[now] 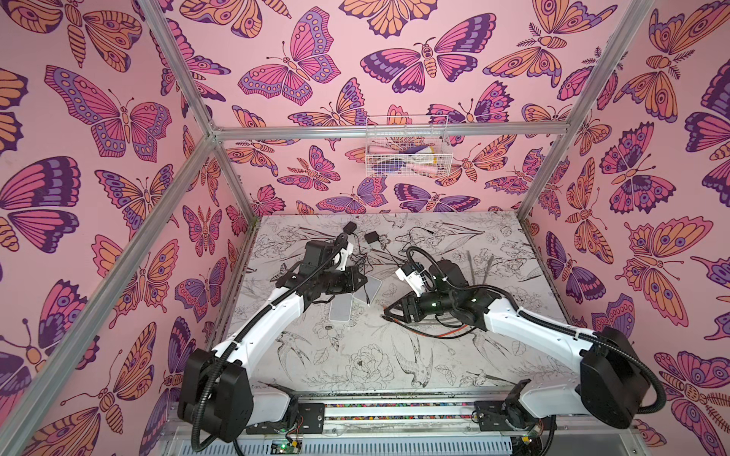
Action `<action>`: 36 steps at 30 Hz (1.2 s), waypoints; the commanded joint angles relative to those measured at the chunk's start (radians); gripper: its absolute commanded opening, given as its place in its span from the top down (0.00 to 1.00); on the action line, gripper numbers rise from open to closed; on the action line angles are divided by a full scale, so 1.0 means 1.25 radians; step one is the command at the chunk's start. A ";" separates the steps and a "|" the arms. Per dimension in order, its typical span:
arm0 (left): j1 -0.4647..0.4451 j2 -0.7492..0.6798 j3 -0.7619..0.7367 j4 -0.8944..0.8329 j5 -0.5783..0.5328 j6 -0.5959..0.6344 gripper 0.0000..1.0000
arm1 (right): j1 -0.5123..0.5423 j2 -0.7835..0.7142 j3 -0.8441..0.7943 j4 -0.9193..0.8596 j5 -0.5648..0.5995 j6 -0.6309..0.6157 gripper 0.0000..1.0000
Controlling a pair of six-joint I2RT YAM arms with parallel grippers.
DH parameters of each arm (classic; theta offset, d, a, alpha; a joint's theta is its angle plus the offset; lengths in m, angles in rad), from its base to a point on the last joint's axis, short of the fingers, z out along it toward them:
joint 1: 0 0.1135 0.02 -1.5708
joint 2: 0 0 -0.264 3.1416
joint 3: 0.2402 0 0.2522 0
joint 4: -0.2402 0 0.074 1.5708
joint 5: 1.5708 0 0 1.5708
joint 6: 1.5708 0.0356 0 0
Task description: Insert the plug into the switch port
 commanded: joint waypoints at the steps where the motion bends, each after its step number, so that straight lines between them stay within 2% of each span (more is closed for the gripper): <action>1: -0.005 -0.028 -0.044 0.058 0.028 -0.039 1.00 | 0.010 0.041 0.049 0.071 -0.019 0.027 0.42; 2: -0.005 -0.062 -0.052 0.062 0.028 -0.041 1.00 | 0.011 0.052 0.056 0.083 -0.026 0.031 0.43; 8: -0.009 -0.094 -0.087 0.083 0.028 -0.058 1.00 | 0.028 0.100 0.088 0.125 -0.069 0.040 0.45; 19: -0.020 -0.110 -0.103 0.101 0.028 -0.072 1.00 | 0.056 0.158 0.133 0.131 -0.066 0.039 0.51; 25: -0.021 -0.118 -0.108 0.108 0.032 -0.078 1.00 | 0.057 0.169 0.138 0.135 -0.062 0.040 0.61; 32: -0.023 -0.117 -0.121 0.119 0.043 -0.079 1.00 | 0.063 0.170 0.138 0.140 -0.057 0.041 0.80; 36: -0.023 -0.119 -0.132 0.120 0.045 -0.078 1.00 | 0.067 0.170 0.137 0.139 -0.055 0.039 0.85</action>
